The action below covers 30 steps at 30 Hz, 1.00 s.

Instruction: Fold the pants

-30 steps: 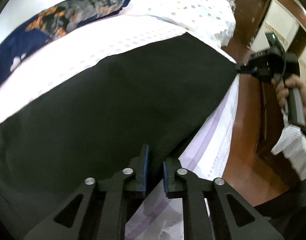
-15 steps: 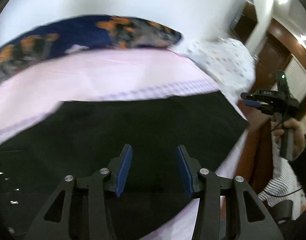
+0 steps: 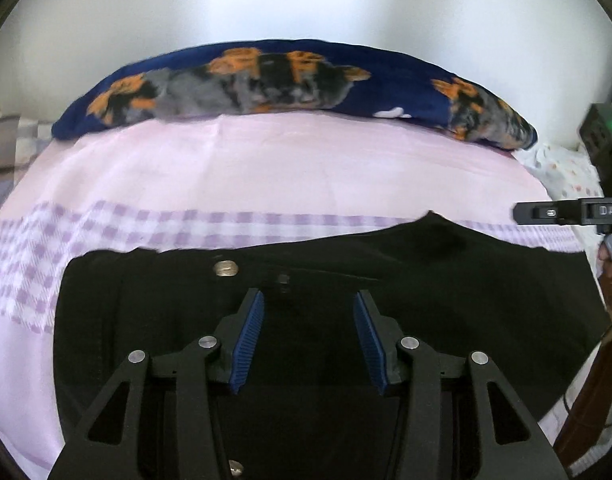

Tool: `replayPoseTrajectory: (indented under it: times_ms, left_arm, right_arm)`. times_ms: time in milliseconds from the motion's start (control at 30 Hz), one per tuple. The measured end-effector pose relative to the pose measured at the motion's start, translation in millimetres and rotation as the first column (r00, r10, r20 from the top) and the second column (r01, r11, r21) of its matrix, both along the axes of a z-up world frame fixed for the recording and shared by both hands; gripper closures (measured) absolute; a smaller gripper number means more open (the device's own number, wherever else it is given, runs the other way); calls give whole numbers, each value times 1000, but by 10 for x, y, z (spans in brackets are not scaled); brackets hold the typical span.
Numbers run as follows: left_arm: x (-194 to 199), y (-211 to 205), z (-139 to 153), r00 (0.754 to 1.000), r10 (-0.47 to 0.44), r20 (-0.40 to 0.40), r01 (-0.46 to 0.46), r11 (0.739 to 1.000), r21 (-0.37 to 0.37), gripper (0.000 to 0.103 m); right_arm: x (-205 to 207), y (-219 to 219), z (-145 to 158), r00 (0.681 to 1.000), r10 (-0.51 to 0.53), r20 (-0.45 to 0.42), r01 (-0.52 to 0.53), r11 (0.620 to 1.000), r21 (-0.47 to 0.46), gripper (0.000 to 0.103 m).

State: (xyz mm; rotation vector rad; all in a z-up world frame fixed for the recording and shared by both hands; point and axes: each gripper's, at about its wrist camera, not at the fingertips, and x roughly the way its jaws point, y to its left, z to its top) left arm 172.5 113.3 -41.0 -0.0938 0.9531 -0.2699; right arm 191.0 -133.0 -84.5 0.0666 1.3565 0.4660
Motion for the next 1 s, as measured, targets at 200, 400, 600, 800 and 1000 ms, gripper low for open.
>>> replayPoseTrajectory:
  times_ms: [200, 400, 600, 800, 1000]
  left_arm:
    - [-10, 97, -111, 1000, -13, 4, 13, 1000, 8, 56]
    - [-7, 136, -138, 999, -34, 7, 34, 999, -15, 56]
    - [14, 220, -171, 1000, -24, 5, 24, 999, -41, 65]
    - [27, 226, -162, 1000, -15, -7, 15, 999, -44, 67]
    - [-65, 104, 77, 1000, 10, 18, -9, 999, -53, 60]
  right_arm:
    - [258, 402, -406, 990, 107, -91, -106, 994, 19, 55]
    - [300, 618, -605, 979, 169, -111, -169, 986, 14, 92]
    - [386, 634, -734, 993, 96, -72, -98, 995, -27, 95]
    - [400, 587, -728, 996, 65, -60, -66, 998, -15, 76]
    - [218, 285, -225, 995, -21, 95, 21, 1000, 2, 61]
